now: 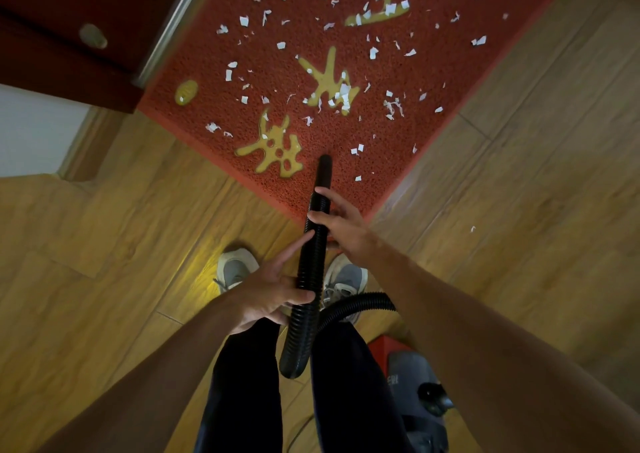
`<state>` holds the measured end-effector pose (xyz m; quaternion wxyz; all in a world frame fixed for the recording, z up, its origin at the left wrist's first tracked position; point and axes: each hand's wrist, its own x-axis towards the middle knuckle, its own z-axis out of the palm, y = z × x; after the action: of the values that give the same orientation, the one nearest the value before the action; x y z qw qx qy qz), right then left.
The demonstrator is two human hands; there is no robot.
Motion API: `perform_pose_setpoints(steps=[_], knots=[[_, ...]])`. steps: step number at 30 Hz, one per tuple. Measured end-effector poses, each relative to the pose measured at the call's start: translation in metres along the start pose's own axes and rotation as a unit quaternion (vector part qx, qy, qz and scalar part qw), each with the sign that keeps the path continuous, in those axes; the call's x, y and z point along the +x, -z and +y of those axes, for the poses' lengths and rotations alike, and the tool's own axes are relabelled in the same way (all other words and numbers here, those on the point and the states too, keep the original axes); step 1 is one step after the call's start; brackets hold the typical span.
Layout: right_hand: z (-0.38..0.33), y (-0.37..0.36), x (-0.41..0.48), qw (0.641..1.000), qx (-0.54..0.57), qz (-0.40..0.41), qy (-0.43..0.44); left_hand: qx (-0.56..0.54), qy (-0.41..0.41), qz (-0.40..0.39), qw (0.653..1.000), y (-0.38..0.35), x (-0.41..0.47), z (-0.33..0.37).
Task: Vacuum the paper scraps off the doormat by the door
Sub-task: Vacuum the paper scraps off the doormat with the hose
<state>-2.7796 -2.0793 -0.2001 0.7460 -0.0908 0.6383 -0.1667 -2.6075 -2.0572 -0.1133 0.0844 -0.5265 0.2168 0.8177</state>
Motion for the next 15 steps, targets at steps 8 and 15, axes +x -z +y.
perform_pose_setpoints(steps=[8, 15], knots=[[0.021, 0.036, -0.017, 0.991, 0.127, 0.044, -0.002, 0.038, 0.021, -0.046, 0.998, -0.023, 0.017, 0.011], [0.028, 0.054, -0.027, 0.981, 0.169, 0.088, 0.02, 0.062, 0.023, -0.05, 0.997, -0.036, 0.026, 0.024]])
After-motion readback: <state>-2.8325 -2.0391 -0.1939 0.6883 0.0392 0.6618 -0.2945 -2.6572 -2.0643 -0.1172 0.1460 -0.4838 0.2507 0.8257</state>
